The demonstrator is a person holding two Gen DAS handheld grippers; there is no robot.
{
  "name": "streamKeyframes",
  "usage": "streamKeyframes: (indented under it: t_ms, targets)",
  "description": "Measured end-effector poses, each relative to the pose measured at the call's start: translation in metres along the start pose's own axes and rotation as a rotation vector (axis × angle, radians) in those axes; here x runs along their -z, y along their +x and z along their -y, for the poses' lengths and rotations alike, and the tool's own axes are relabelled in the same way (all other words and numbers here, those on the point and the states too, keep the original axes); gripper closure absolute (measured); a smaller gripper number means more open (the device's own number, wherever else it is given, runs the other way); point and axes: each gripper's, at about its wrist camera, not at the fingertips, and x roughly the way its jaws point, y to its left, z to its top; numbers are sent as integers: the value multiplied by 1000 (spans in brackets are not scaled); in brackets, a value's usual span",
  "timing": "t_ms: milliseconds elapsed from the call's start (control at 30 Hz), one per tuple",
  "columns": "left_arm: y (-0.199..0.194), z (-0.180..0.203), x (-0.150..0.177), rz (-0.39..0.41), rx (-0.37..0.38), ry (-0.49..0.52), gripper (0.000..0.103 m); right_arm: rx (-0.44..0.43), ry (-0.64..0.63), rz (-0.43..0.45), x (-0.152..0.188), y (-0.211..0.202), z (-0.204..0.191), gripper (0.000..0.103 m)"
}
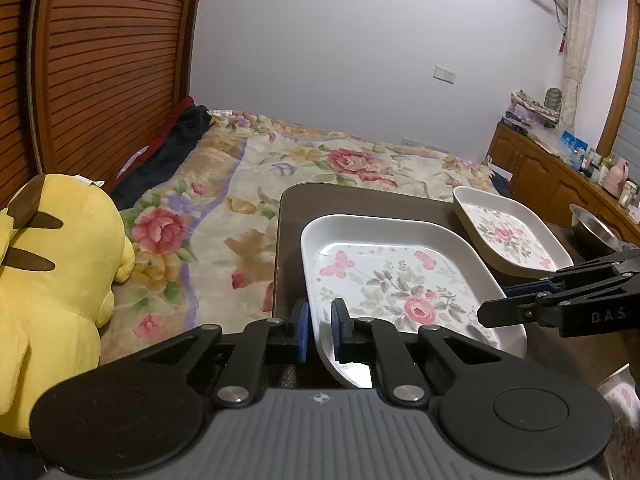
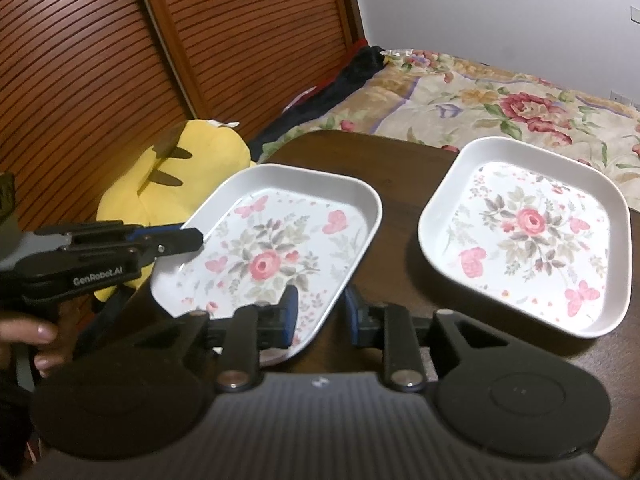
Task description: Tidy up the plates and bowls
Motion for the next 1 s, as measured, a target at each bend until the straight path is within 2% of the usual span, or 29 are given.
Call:
streamKeyframes:
  t_ms: [100, 200, 600, 1000]
  targets:
    - [-1, -1, 0, -3, -1, 1, 90, 7, -4, -3, 1, 1, 0, 84]
    - [-4, 0, 0, -9, -7, 1, 91, 5, -8, -2, 2, 0, 1, 85]
    - [-30, 13, -1, 19, -17, 23, 91, -5, 16, 58, 6, -24, -1, 85]
    - [-67, 41, 1, 75, -4, 53, 90, -13, 28, 145, 18, -71, -3, 84]
